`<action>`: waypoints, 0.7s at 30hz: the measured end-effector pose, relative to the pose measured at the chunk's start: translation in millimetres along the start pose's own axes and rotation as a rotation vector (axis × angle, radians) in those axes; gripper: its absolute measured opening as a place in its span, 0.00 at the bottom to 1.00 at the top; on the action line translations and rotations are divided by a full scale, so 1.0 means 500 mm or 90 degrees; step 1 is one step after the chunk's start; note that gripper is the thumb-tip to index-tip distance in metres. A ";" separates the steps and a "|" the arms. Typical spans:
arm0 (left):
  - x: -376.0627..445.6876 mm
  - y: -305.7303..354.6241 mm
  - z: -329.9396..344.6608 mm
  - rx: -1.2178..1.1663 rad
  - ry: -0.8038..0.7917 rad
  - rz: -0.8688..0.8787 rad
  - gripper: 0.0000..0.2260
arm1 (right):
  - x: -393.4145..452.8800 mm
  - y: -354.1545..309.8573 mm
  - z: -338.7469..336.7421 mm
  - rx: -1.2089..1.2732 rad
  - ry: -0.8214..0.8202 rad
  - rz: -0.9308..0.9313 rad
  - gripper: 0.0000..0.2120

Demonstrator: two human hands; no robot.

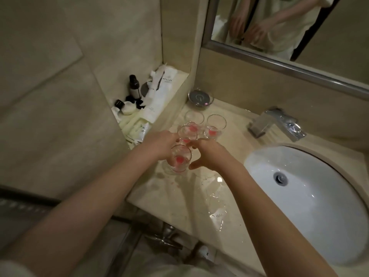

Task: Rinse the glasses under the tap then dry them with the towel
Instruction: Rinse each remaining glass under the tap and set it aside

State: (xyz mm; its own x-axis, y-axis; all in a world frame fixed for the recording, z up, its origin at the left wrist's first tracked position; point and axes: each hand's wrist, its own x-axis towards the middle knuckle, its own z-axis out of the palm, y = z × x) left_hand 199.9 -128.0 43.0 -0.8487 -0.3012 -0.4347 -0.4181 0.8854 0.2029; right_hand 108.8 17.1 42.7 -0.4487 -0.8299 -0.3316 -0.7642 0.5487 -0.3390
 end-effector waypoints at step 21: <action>0.011 0.049 0.149 -0.318 0.128 -0.031 0.39 | -0.011 0.066 0.092 0.224 0.069 0.031 0.30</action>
State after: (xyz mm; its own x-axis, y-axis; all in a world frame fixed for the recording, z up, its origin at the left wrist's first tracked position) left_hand 208.9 -81.6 -19.8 -0.8494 -0.4428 -0.2872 -0.5198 0.6079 0.6002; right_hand 107.5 44.6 -7.2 -0.5415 -0.7977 -0.2655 -0.5435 0.5731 -0.6134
